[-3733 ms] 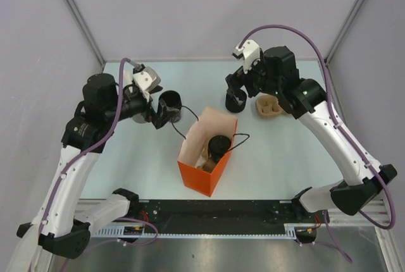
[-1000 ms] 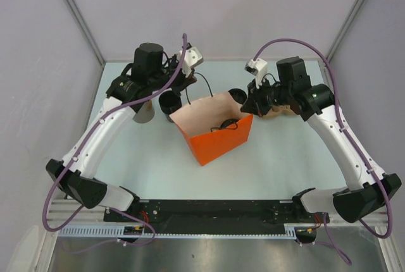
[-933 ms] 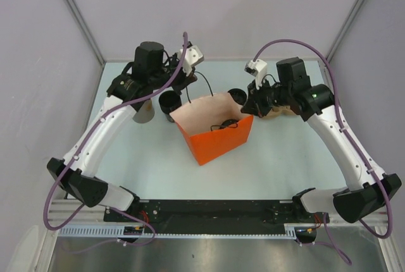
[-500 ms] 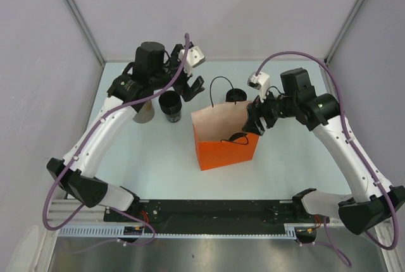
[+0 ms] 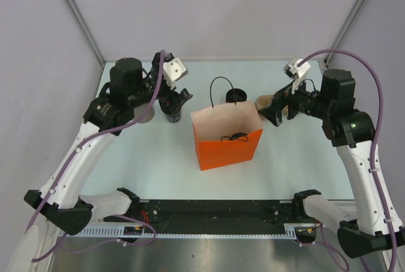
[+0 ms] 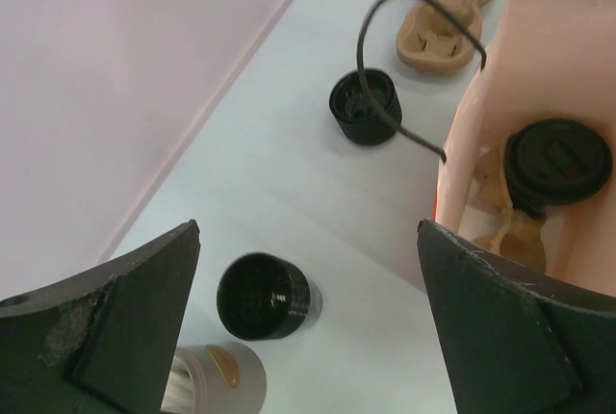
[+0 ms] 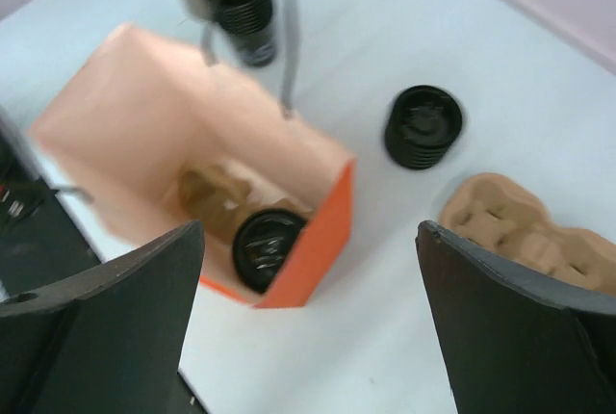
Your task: Pack the takeout coffee
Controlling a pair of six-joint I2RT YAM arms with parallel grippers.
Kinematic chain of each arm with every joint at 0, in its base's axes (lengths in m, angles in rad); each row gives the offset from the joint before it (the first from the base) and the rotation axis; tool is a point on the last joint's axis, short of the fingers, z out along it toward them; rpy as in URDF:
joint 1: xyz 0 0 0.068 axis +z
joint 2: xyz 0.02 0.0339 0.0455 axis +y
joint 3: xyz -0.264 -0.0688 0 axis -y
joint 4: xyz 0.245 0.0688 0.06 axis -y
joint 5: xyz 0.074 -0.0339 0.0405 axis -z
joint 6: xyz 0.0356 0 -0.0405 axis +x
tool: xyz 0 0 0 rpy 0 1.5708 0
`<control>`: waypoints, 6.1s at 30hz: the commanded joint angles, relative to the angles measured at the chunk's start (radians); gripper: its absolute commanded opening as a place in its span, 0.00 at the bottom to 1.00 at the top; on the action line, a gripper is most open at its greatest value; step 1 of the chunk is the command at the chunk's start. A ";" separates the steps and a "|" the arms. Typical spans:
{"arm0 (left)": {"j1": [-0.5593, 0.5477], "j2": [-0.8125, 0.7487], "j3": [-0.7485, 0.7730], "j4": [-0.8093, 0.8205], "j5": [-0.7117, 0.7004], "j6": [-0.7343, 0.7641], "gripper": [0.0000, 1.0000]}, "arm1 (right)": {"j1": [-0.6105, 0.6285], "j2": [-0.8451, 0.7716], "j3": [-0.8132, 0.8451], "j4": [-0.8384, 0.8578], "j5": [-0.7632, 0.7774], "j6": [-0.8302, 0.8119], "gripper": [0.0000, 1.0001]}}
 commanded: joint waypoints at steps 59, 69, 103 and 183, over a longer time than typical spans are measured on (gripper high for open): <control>0.652 -0.034 -0.395 0.404 0.003 -0.257 0.99 | -0.341 0.019 -0.317 0.420 0.072 0.201 1.00; 0.653 0.119 -0.341 0.447 -0.062 -0.331 0.86 | -0.340 0.023 -0.319 0.420 0.075 0.198 1.00; 0.653 0.382 -0.189 0.489 -0.178 -0.328 0.44 | -0.343 0.046 -0.319 0.420 0.087 0.192 1.00; 0.652 -0.204 -0.095 0.361 0.343 -0.587 0.00 | -0.358 0.062 -0.319 0.417 0.078 0.194 1.00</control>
